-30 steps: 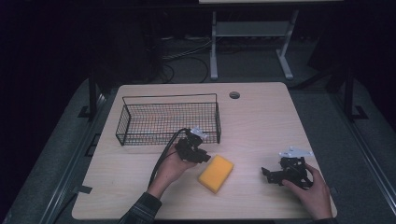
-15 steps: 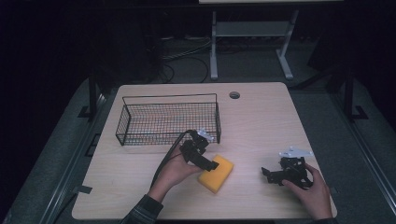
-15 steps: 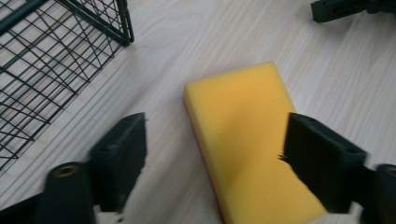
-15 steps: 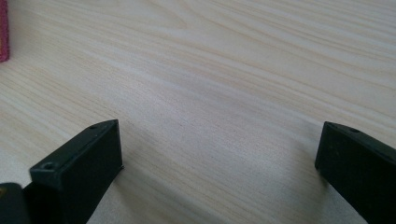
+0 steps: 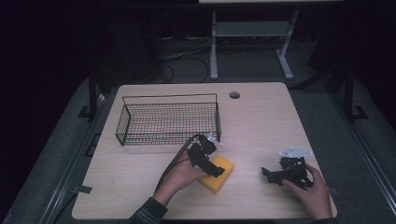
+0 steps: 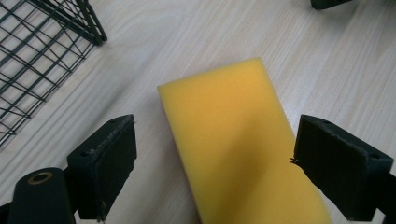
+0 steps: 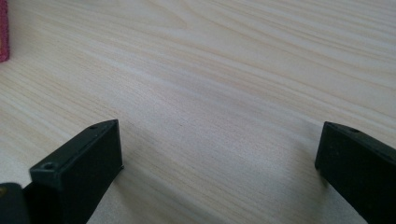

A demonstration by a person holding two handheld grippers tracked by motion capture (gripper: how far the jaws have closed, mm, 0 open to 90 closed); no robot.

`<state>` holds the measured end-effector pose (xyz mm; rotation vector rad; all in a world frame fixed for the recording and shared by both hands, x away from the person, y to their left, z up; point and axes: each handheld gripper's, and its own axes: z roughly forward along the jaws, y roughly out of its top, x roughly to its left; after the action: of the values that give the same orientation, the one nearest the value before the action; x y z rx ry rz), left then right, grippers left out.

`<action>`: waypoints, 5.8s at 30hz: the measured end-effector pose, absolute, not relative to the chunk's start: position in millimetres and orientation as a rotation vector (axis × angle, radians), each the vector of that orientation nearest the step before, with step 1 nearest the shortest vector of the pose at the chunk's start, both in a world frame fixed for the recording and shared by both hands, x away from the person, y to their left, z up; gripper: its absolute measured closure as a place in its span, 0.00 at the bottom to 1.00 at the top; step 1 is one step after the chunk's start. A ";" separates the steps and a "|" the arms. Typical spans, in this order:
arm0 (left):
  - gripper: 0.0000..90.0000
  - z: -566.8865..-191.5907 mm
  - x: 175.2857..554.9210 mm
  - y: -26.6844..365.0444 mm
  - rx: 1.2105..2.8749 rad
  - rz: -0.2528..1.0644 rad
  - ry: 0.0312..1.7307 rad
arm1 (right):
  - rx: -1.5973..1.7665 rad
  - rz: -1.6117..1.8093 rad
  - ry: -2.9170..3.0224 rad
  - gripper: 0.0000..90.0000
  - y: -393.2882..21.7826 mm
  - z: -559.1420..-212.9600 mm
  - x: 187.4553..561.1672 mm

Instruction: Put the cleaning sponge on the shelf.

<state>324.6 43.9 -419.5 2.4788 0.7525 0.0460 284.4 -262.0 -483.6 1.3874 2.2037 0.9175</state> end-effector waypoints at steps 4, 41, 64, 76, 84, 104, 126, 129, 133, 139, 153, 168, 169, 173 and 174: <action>0.14 -421.8 322.6 40.3 2.476 0.044 0.756 | 1.387 0.917 2.204 0.00 -262.1 -483.7 284.4; 0.14 -447.5 313.8 21.2 2.551 0.050 0.765 | 1.386 0.917 2.204 0.00 -262.1 -483.7 284.4; 0.21 -447.6 312.9 21.5 2.565 0.048 0.745 | 1.387 0.917 2.204 0.00 -262.1 -483.7 284.4; 0.23 -441.6 313.4 24.1 2.562 0.022 0.723 | 1.386 0.916 2.205 0.00 -262.1 -483.6 284.4; 0.24 -432.9 313.4 26.7 2.556 0.015 0.707 | 1.386 0.916 2.205 0.00 -262.1 -483.6 284.4; 0.24 -407.2 322.7 41.5 2.538 0.037 0.704 | 1.388 0.918 2.205 0.00 -262.1 -483.6 284.3; 0.25 -371.8 342.7 55.6 2.509 0.088 0.701 | 1.386 0.919 2.203 0.00 -262.0 -483.7 284.3; 0.25 -367.8 346.1 58.4 2.502 0.090 0.711 | 1.387 0.918 2.205 0.00 -262.1 -483.6 284.3; 0.25 -364.3 350.3 61.3 2.501 0.101 0.721 | 1.387 0.918 2.205 0.00 -262.1 -483.6 284.3; 0.25 -360.5 356.7 65.7 2.485 0.113 0.742 | 1.386 0.918 2.205 0.00 -262.1 -483.5 284.4; 0.25 -351.3 375.9 81.8 2.458 0.159 0.802 | 1.387 0.918 2.205 0.00 -262.1 -483.5 284.3; 0.25 -347.0 395.9 101.2 2.448 0.201 0.867 | 1.389 0.917 2.205 0.00 -262.0 -483.6 284.3; 0.25 -346.8 396.7 102.1 2.446 0.200 0.870 | 1.389 0.918 2.204 0.00 -262.0 -483.6 284.3; 0.25 -345.9 401.0 107.1 2.444 0.213 0.884 | 1.384 0.919 2.204 0.00 -262.2 -483.7 284.5; 0.25 -346.1 401.5 107.7 2.438 0.215 0.890 | 1.382 0.917 2.204 0.00 -262.2 -483.6 284.6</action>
<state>401.5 107.7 -346.1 2.4383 0.8898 0.2149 284.6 -262.2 -483.6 1.3821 2.2042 0.9167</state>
